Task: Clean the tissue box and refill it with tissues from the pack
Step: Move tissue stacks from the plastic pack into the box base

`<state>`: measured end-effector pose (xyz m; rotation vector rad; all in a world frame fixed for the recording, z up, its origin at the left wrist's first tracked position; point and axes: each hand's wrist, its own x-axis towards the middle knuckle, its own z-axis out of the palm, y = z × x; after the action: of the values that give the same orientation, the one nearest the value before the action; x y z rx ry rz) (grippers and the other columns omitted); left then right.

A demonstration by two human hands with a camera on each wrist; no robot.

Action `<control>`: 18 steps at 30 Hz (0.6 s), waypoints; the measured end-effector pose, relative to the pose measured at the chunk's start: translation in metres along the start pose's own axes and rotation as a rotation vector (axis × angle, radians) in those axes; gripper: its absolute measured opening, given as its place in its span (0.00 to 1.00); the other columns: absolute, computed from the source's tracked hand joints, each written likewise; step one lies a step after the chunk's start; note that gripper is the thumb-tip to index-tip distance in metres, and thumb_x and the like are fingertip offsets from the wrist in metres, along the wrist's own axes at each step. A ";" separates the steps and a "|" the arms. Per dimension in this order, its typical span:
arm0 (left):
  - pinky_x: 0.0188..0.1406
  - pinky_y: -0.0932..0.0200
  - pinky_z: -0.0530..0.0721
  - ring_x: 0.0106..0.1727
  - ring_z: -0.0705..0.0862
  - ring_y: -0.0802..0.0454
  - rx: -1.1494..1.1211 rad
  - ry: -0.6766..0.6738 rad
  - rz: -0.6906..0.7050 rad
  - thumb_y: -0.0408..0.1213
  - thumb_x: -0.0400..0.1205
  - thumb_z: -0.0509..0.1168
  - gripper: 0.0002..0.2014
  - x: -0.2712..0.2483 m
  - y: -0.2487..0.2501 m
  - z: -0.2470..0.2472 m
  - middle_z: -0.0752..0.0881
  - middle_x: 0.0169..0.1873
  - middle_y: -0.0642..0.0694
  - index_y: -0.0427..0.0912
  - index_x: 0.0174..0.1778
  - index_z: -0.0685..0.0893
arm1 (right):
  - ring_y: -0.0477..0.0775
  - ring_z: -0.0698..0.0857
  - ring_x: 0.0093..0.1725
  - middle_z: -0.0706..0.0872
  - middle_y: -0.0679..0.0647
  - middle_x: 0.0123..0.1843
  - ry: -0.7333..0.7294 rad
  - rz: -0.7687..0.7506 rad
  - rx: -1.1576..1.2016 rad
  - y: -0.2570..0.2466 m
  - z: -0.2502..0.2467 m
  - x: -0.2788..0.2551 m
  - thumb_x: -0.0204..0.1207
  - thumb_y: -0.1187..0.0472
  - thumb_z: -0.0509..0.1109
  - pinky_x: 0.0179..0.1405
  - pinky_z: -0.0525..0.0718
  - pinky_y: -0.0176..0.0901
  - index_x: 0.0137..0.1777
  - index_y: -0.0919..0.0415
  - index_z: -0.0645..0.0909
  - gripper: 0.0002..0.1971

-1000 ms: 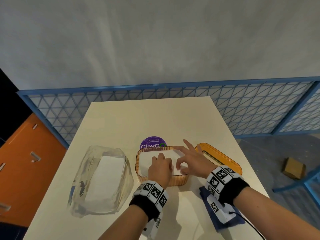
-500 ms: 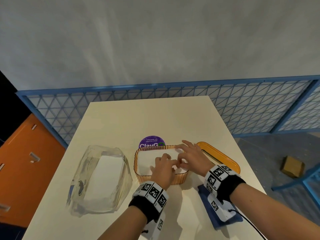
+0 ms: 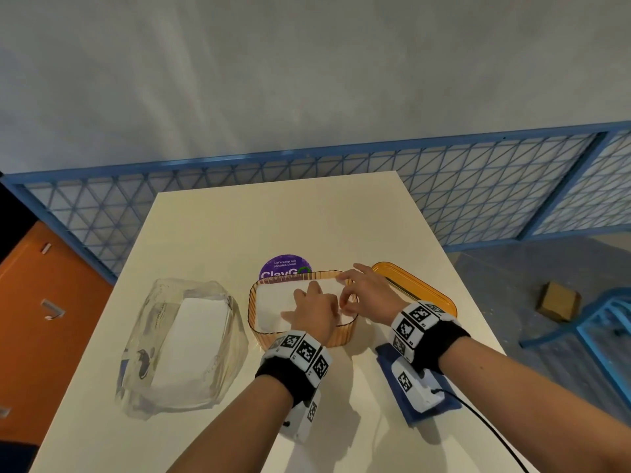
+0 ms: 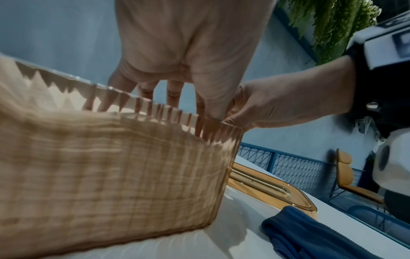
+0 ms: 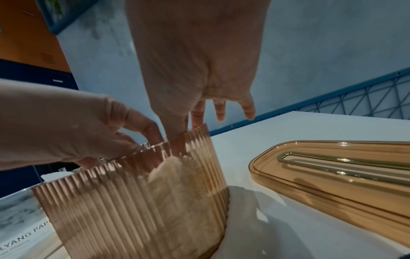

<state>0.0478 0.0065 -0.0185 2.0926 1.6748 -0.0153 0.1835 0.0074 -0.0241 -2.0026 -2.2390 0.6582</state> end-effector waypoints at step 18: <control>0.74 0.37 0.57 0.77 0.62 0.53 -0.199 -0.044 0.054 0.37 0.83 0.57 0.13 -0.003 -0.013 -0.002 0.68 0.74 0.55 0.50 0.54 0.88 | 0.58 0.42 0.84 0.59 0.46 0.82 -0.247 0.034 -0.017 -0.011 -0.025 -0.012 0.79 0.66 0.60 0.77 0.42 0.76 0.44 0.52 0.87 0.15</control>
<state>0.0345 0.0066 -0.0199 1.9731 1.5270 0.1165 0.1831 0.0024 0.0052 -2.0731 -2.3521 0.9407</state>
